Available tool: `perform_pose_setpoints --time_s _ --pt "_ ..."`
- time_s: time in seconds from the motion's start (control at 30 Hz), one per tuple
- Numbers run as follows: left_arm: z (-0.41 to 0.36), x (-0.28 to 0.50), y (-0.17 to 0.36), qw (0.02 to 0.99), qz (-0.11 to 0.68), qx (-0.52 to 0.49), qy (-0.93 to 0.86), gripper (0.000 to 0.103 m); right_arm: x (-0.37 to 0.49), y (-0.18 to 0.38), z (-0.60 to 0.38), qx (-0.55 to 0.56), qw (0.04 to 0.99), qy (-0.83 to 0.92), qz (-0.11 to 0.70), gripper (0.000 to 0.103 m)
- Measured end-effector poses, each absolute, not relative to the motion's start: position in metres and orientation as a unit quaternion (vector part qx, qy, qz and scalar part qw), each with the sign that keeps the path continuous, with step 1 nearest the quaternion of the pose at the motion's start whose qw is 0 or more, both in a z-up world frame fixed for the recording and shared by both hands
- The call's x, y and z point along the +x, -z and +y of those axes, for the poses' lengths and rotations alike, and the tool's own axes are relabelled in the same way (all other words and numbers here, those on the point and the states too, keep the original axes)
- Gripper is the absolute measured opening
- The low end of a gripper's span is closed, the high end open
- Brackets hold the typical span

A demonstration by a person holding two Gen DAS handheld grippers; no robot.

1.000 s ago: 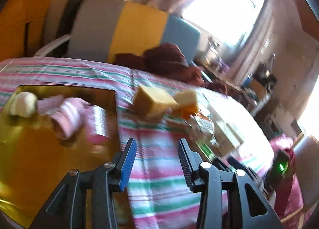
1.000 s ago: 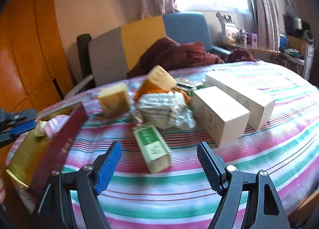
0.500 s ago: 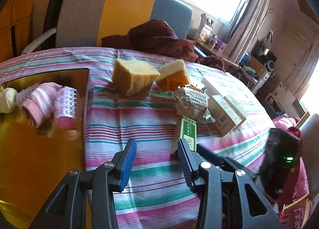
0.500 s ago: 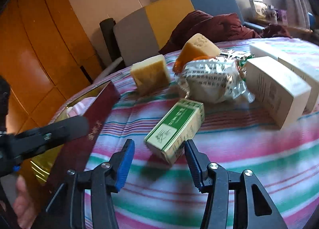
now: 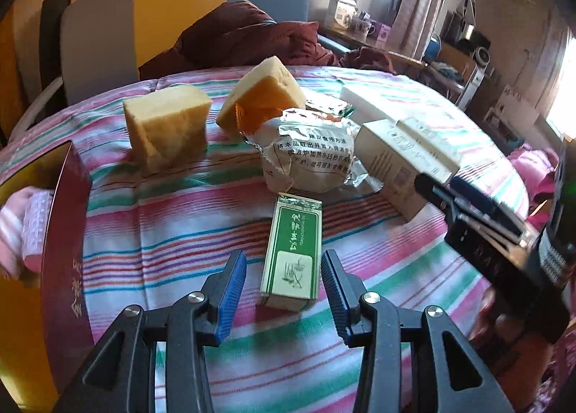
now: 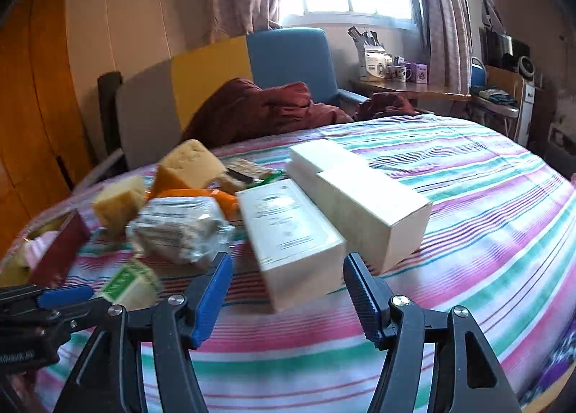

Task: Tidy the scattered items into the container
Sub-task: 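Move both tools toward the green box and white box, then grasp the green box with the left gripper while the right gripper grasps the white box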

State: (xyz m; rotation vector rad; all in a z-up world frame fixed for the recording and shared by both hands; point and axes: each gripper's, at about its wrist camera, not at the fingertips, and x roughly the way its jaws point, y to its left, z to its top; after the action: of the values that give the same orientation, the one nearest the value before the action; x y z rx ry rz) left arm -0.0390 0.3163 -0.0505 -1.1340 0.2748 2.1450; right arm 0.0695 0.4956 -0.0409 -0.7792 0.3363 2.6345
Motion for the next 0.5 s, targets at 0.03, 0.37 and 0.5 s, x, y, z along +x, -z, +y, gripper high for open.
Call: perform_pose_setpoints --time_s 0.03,0.37,0.5 --pt "0.318 -0.04 0.052 0.343 0.108 -0.437 -0.825 0.044 0.066 0.041 0.498 -0.279 0.186 -0.935 0.114 0.065" --pt "0.325 -0.049 0.064 0.357 0.11 -0.432 -0.821 0.033 0.032 0.057 0.52 -0.323 0.16 -0.925 0.124 0.06" --pt "0.322 -0.046 0.065 0.361 0.109 -0.421 -0.825 0.033 0.036 0.058 0.52 -0.317 0.164 -0.924 0.135 0.056"
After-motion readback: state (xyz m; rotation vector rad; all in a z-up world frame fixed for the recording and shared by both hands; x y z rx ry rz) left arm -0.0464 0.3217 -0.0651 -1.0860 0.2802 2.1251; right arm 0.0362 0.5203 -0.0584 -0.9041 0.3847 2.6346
